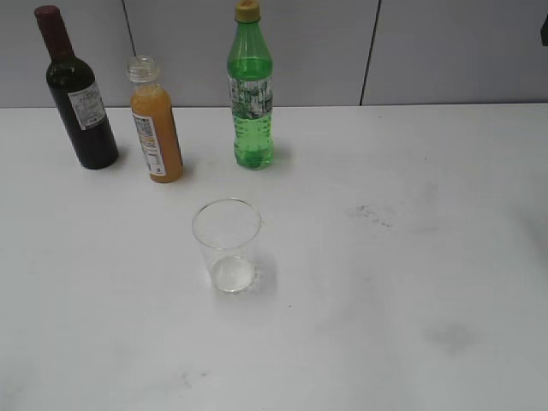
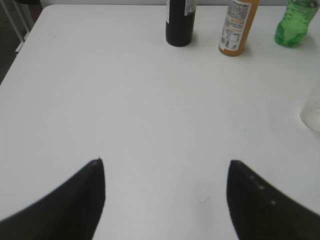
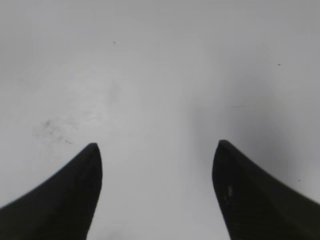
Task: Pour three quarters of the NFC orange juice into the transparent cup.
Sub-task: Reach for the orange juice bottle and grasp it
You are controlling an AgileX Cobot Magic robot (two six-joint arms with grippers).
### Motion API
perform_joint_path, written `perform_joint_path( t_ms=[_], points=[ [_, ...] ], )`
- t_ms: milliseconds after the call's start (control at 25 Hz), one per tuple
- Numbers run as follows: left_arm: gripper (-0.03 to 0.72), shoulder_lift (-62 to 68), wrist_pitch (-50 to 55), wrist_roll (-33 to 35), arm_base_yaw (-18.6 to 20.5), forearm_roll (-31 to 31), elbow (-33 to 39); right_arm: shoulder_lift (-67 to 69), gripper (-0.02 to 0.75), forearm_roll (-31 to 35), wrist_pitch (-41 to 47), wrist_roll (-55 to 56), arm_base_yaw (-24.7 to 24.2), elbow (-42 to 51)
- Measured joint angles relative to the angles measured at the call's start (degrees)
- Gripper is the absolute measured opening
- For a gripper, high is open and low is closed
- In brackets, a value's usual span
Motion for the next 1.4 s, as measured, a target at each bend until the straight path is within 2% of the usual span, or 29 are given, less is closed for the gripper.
perform_joint_path(
  t_ms=[200,440,680,1120,1400],
  points=[
    [0.584,0.0,0.0,0.0,0.0,0.0,0.0,-9.5,0.528,3.9,0.1,-1.0,0.0,9.2],
    [0.584,0.0,0.0,0.0,0.0,0.0,0.0,-23.6,0.528,4.1,0.2,-2.0,0.0,25.9],
    [0.584,0.0,0.0,0.0,0.0,0.0,0.0,-38.2,0.526,4.1,0.1,-2.4,0.0,38.7],
    [0.584,0.0,0.0,0.0,0.0,0.0,0.0,-68.0,0.523,3.4,-10.2,-3.8,0.0,57.4],
    [0.584,0.0,0.0,0.0,0.0,0.0,0.0,-82.2,0.521,3.4,-11.2,-3.9,0.0,66.2]
  ],
)
